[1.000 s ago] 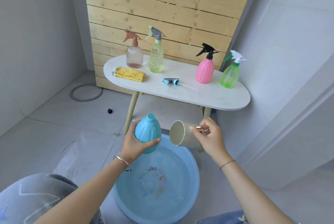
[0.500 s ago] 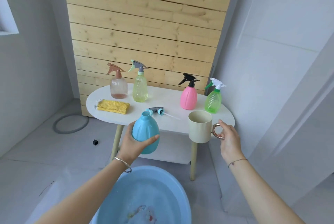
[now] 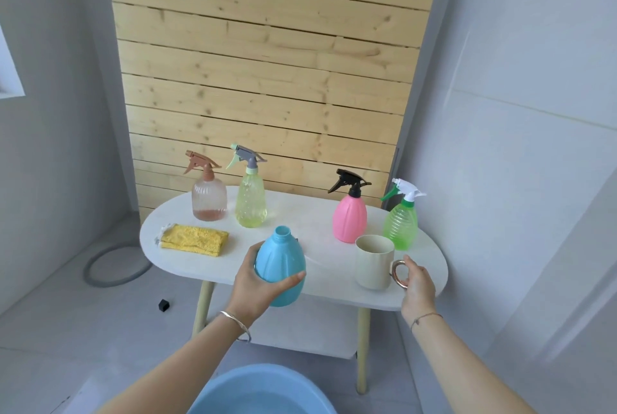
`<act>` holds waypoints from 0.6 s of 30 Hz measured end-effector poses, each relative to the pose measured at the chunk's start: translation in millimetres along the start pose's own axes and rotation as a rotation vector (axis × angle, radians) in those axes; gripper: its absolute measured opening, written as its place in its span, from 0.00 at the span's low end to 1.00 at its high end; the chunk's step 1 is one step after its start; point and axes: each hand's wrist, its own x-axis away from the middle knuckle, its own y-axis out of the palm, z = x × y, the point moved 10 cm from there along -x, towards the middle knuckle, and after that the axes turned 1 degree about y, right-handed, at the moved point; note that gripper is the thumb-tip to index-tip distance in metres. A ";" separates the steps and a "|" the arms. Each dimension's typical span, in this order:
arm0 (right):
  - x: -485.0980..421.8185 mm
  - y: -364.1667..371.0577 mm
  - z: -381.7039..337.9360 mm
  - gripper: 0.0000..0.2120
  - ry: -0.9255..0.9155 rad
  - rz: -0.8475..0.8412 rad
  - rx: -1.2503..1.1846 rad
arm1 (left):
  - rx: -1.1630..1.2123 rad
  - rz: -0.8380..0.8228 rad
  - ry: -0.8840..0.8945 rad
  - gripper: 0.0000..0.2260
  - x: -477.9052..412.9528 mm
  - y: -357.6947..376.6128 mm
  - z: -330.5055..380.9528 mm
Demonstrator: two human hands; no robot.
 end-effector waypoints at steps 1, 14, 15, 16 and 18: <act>-5.6 2.4 3.1 0.15 0.009 -0.002 0.008 | -0.003 -0.004 0.003 0.42 -5.0 1.7 -0.3; -21.6 10.1 -16.2 0.14 -0.246 -0.045 0.339 | 0.007 0.030 -0.014 0.43 -30.2 7.2 -17.5; -13.4 16.3 -30.9 0.14 -0.365 -0.046 0.352 | -0.004 0.023 -0.011 0.43 -31.1 7.4 -18.3; -1.7 26.2 -45.4 0.14 -0.488 -0.064 0.370 | -0.014 0.017 -0.007 0.43 -31.8 7.4 -19.6; 25.5 52.2 -68.3 0.13 -0.686 -0.117 0.409 | -0.032 0.008 0.005 0.43 -32.9 6.5 -20.1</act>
